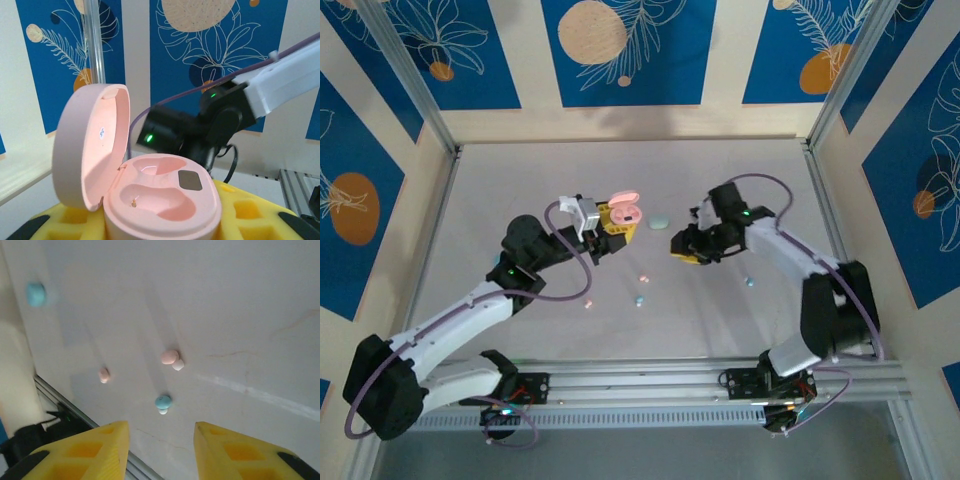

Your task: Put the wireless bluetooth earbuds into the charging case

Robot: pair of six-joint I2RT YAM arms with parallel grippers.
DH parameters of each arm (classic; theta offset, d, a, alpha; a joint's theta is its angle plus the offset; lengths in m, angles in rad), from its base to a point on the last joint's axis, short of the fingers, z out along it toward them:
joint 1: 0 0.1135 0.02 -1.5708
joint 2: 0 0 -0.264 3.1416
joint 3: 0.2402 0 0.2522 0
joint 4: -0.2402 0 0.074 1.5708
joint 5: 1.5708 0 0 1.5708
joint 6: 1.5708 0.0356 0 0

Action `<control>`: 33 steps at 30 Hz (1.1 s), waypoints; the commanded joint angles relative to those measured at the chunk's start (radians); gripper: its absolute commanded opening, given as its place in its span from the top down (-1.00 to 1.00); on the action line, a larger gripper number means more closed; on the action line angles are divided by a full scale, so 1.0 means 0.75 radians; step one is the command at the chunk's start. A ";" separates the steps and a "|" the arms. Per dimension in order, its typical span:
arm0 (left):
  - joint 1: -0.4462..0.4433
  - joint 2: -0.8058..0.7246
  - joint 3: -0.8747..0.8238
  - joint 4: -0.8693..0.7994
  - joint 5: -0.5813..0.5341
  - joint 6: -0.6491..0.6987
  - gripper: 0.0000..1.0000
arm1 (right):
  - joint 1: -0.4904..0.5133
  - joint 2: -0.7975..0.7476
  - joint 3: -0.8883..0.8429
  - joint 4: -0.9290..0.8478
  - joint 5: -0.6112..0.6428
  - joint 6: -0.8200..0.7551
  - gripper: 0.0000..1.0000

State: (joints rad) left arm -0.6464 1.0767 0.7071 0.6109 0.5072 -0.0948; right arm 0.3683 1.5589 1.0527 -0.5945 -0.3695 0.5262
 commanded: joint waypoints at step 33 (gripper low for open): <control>-0.003 -0.100 0.004 -0.123 -0.047 0.028 0.44 | 0.227 0.684 0.438 -0.170 -0.130 -0.382 0.25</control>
State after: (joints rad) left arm -0.6464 1.0039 0.7067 0.5034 0.4698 -0.0937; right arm 0.5308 2.0853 1.4113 -0.6846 -0.4412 0.2611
